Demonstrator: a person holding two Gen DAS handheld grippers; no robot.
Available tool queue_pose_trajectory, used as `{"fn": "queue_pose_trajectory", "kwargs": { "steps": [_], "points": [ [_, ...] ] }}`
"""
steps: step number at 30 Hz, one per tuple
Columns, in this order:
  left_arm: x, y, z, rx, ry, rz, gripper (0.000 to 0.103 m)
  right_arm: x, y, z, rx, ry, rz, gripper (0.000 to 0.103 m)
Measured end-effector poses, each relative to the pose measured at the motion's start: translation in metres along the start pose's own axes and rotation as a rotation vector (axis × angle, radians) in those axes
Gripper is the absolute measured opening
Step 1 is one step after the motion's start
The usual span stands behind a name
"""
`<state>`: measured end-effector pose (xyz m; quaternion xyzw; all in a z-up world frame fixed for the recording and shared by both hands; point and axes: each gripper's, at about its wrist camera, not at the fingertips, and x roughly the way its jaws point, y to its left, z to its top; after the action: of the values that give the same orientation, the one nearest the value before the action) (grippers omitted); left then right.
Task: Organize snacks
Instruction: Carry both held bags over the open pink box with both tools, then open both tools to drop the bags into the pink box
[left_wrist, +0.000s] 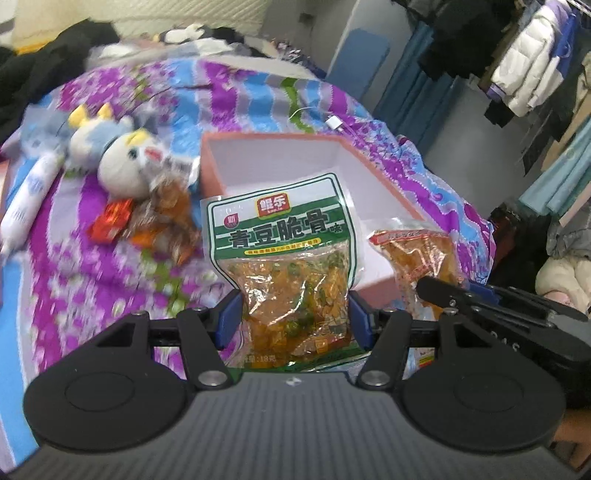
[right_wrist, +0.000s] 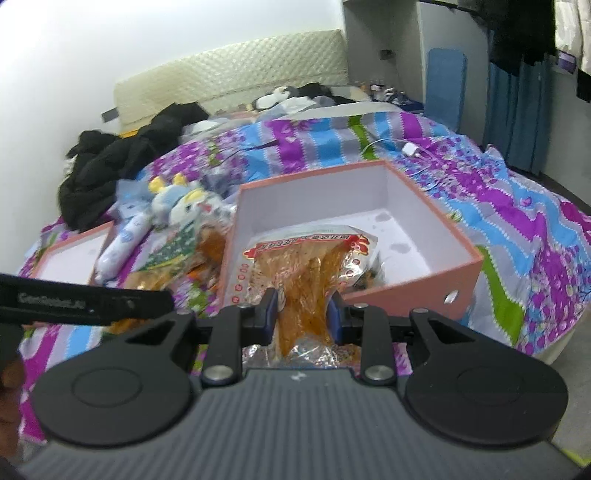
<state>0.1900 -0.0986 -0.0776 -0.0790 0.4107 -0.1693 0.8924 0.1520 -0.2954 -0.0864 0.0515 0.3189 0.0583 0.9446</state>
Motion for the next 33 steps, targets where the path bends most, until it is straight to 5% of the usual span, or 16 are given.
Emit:
{"fn": "queue_pose_trajectory", "kwargs": {
  "steps": [10, 15, 20, 27, 29, 31, 33],
  "points": [
    [0.081, -0.009, 0.057, 0.008, 0.036, -0.051, 0.065, 0.069, -0.037, 0.024, 0.006, 0.03, -0.076, 0.032],
    [0.134, -0.004, 0.079, 0.048, 0.054, 0.036, 0.066, 0.11, -0.042, 0.032, -0.015, 0.07, -0.101, 0.032],
    [0.173, 0.019, 0.099, -0.024, 0.086, 0.047, 0.066, 0.146, -0.051, 0.041, 0.024, 0.096, -0.095, 0.033],
    [0.176, 0.032, 0.105, -0.03, 0.083, 0.057, 0.071, 0.163, -0.061, 0.041, 0.05, 0.144, -0.106, 0.035],
    [0.171, 0.034, 0.103, -0.033, 0.083, 0.057, 0.089, 0.161, -0.063, 0.041, 0.057, 0.143, -0.105, 0.044],
    [0.164, 0.034, 0.101, -0.038, 0.077, 0.047, 0.091, 0.159, -0.064, 0.042, 0.061, 0.135, -0.109, 0.062],
    [0.155, 0.033, 0.097, -0.047, 0.075, 0.039, 0.091, 0.157, -0.066, 0.041, 0.061, 0.136, -0.105, 0.065]
  ]
}}
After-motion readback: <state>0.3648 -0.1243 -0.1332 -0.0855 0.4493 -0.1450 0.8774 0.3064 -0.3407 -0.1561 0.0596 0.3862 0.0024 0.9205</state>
